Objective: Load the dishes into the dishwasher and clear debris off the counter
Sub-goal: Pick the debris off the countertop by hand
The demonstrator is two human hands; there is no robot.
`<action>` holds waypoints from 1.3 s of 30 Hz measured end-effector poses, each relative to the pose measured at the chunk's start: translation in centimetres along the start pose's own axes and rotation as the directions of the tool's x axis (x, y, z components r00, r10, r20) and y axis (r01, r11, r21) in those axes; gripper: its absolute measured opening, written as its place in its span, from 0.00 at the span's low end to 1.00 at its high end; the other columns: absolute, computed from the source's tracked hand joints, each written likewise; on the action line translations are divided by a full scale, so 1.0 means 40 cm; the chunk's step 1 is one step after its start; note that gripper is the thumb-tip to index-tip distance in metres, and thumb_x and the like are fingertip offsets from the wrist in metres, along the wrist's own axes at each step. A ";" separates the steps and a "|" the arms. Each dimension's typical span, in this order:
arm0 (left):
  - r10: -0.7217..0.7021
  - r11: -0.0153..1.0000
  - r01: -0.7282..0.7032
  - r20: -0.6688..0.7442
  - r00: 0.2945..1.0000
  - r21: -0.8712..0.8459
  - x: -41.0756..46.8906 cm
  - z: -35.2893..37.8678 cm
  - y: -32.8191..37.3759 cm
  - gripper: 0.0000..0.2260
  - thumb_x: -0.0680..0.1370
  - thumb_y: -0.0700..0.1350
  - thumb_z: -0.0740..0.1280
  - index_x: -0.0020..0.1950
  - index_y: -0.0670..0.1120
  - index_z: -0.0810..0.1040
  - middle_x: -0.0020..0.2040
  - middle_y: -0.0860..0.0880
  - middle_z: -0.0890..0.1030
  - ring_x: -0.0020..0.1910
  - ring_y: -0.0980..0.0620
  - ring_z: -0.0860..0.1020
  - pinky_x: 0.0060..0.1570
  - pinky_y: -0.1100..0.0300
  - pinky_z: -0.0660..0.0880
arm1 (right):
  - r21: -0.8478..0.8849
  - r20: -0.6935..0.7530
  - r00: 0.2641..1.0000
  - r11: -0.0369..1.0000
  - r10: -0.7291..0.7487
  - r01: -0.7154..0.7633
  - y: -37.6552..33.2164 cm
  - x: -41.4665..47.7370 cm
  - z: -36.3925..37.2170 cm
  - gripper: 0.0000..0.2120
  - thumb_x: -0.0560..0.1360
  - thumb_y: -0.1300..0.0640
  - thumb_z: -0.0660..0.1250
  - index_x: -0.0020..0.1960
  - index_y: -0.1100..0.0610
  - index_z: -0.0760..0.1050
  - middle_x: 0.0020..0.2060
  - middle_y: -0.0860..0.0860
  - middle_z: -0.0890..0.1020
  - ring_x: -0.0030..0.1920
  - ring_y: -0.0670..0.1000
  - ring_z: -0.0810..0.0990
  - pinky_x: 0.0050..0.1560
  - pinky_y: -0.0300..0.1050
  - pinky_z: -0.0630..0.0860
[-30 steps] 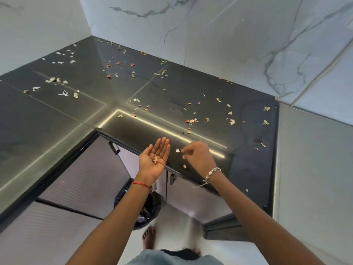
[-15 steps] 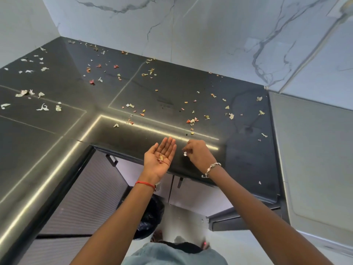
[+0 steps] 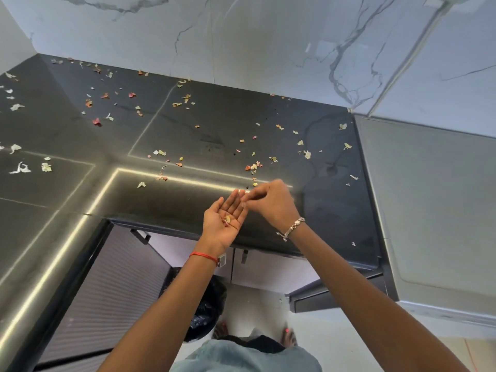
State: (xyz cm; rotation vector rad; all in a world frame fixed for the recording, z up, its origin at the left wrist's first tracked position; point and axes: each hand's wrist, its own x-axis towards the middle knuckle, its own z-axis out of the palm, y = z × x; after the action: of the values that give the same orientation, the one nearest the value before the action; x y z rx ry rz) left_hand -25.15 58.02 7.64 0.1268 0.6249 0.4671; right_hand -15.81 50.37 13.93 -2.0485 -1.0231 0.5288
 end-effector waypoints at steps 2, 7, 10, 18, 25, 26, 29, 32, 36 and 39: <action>-0.015 0.999 0.015 -0.010 1.000 0.032 0.015 0.014 -0.027 0.17 0.82 0.44 0.53 0.47 0.38 0.79 0.40 0.42 0.84 0.40 0.48 0.83 0.43 0.58 0.80 | -0.002 0.050 0.998 1.000 -0.027 0.027 -0.021 -0.009 -0.002 0.06 0.70 0.65 0.71 0.46 0.62 0.83 0.41 0.55 0.84 0.39 0.43 0.79 0.41 0.25 0.74; -0.102 0.993 0.100 0.026 0.994 0.056 0.049 0.047 -0.085 0.20 0.81 0.42 0.54 0.39 0.40 0.83 0.35 0.46 0.82 0.39 0.54 0.76 0.43 0.64 0.73 | -0.055 -0.031 0.999 0.998 -0.036 0.034 0.006 -0.034 -0.018 0.08 0.71 0.69 0.68 0.47 0.63 0.83 0.41 0.56 0.84 0.36 0.41 0.76 0.38 0.20 0.70; -0.146 0.989 0.145 0.076 0.986 0.014 0.043 0.077 -0.108 0.22 0.81 0.43 0.54 0.38 0.37 0.83 0.39 0.42 0.83 0.38 0.48 0.83 0.42 0.57 0.80 | 0.015 -0.273 0.961 0.999 0.033 -0.030 0.051 -0.052 -0.086 0.05 0.68 0.68 0.71 0.44 0.63 0.83 0.39 0.55 0.84 0.37 0.44 0.79 0.41 0.23 0.73; -0.235 0.972 0.235 0.077 0.969 0.011 0.049 0.103 -0.157 0.22 0.81 0.42 0.54 0.38 0.36 0.83 0.42 0.39 0.84 0.40 0.44 0.84 0.42 0.51 0.80 | -0.209 -0.396 0.783 0.783 0.481 -0.586 0.287 -0.168 -0.260 0.09 0.68 0.69 0.71 0.48 0.69 0.79 0.48 0.63 0.82 0.49 0.60 0.81 0.51 0.42 0.75; -0.280 0.959 0.275 0.079 0.957 0.069 0.056 0.111 -0.183 0.23 0.82 0.43 0.54 0.37 0.36 0.83 0.42 0.40 0.84 0.41 0.45 0.84 0.44 0.52 0.80 | -0.296 -0.348 0.750 0.694 0.562 -0.657 0.321 -0.189 -0.228 0.08 0.74 0.67 0.66 0.51 0.68 0.79 0.49 0.63 0.81 0.51 0.60 0.80 0.53 0.49 0.77; -0.280 0.959 0.275 0.078 0.957 0.073 0.056 0.110 -0.182 0.23 0.82 0.43 0.54 0.37 0.36 0.84 0.43 0.40 0.84 0.41 0.45 0.84 0.44 0.52 0.80 | -0.310 -0.346 0.757 0.693 0.555 -0.650 0.316 -0.187 -0.222 0.08 0.74 0.68 0.64 0.51 0.68 0.79 0.49 0.62 0.81 0.50 0.60 0.80 0.53 0.48 0.77; -0.287 0.955 0.281 0.066 0.956 0.091 0.056 0.105 -0.177 0.23 0.82 0.43 0.54 0.38 0.36 0.84 0.43 0.40 0.84 0.42 0.45 0.84 0.45 0.52 0.79 | -0.365 -0.383 0.761 0.671 0.524 -0.646 0.304 -0.183 -0.206 0.07 0.74 0.70 0.63 0.38 0.67 0.75 0.40 0.61 0.78 0.43 0.57 0.79 0.43 0.43 0.76; -0.287 0.956 0.282 0.064 0.956 0.087 0.052 0.097 -0.165 0.23 0.82 0.42 0.54 0.38 0.36 0.83 0.42 0.40 0.84 0.41 0.45 0.84 0.44 0.52 0.80 | -0.313 -0.425 0.750 0.695 0.507 -0.647 0.300 -0.172 -0.201 0.15 0.74 0.71 0.63 0.31 0.62 0.65 0.35 0.58 0.73 0.37 0.55 0.75 0.38 0.41 0.72; -0.275 0.959 0.270 0.058 0.960 0.093 0.042 0.087 -0.144 0.23 0.81 0.42 0.53 0.37 0.35 0.83 0.42 0.40 0.84 0.40 0.45 0.84 0.43 0.52 0.80 | -0.039 -0.361 0.749 0.793 0.556 -0.608 0.263 -0.145 -0.213 0.04 0.68 0.70 0.68 0.36 0.71 0.78 0.31 0.59 0.79 0.25 0.46 0.74 0.23 0.29 0.71; -0.263 0.960 0.256 0.052 0.963 0.109 0.039 0.088 -0.129 0.23 0.81 0.42 0.53 0.37 0.35 0.83 0.42 0.39 0.84 0.40 0.45 0.84 0.42 0.53 0.80 | 0.130 -0.266 0.860 0.901 0.435 -0.415 0.175 -0.122 -0.198 0.05 0.67 0.70 0.70 0.43 0.66 0.82 0.27 0.50 0.80 0.22 0.38 0.75 0.25 0.25 0.70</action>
State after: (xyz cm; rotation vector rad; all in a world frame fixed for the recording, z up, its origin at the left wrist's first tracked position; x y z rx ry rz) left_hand -20.01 54.23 8.36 0.1537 0.5901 0.1758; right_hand -10.19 40.19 13.42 -2.2163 -0.3687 0.4563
